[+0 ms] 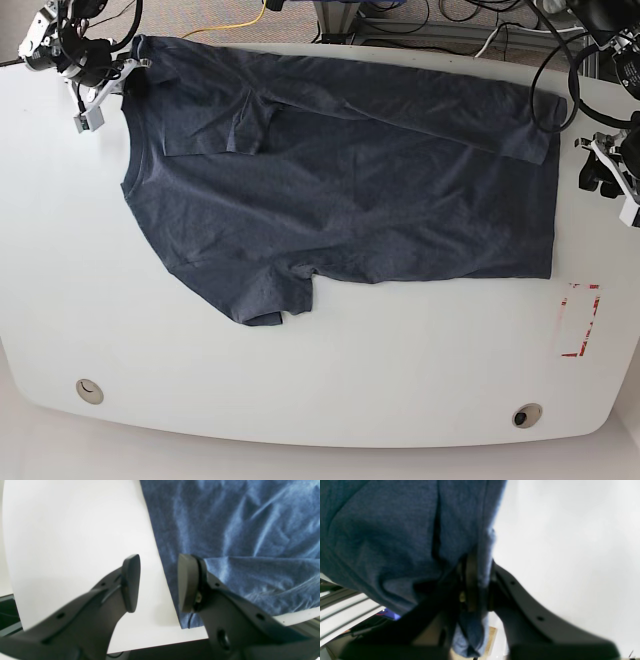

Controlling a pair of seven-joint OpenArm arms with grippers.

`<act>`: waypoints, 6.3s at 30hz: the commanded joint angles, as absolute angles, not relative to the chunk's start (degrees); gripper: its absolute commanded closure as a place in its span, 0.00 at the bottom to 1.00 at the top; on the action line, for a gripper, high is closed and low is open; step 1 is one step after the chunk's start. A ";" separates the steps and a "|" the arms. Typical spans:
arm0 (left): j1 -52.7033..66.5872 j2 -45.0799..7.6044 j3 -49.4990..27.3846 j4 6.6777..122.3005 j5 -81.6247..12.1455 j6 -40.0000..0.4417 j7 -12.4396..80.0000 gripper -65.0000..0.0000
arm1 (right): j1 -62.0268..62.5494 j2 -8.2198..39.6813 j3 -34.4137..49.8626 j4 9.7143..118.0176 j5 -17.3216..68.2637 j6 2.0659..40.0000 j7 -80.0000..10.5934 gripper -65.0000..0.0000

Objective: Layout the t-shirt on the table in an organized manner, then fold the t-shirt properly
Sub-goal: 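Move both grippers to the t-shirt's hem corners, then grasp the hem corners with both grippers, then pull the hem with both grippers to straighten the t-shirt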

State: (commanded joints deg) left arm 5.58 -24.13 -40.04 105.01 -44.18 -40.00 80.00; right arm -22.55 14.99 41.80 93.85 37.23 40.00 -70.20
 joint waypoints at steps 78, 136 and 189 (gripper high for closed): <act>-27.12 -23.78 -19.12 55.78 -24.13 -37.76 45.85 0.64 | 27.82 22.29 1.54 40.40 37.23 40.00 -40.13 0.18; -26.51 -21.23 -19.47 40.57 -19.21 -31.78 39.34 0.64 | 27.82 22.29 1.45 40.66 37.23 40.00 -40.13 0.88; -16.84 -20.09 -20.00 80.57 -27.38 -37.41 59.38 1.00 | 20.62 24.40 16.31 72.57 37.41 40.00 -63.87 0.94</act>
State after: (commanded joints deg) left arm -16.84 -20.09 -20.00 80.57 -27.38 -37.41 59.38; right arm 20.62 24.40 16.31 72.57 37.41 40.00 -63.87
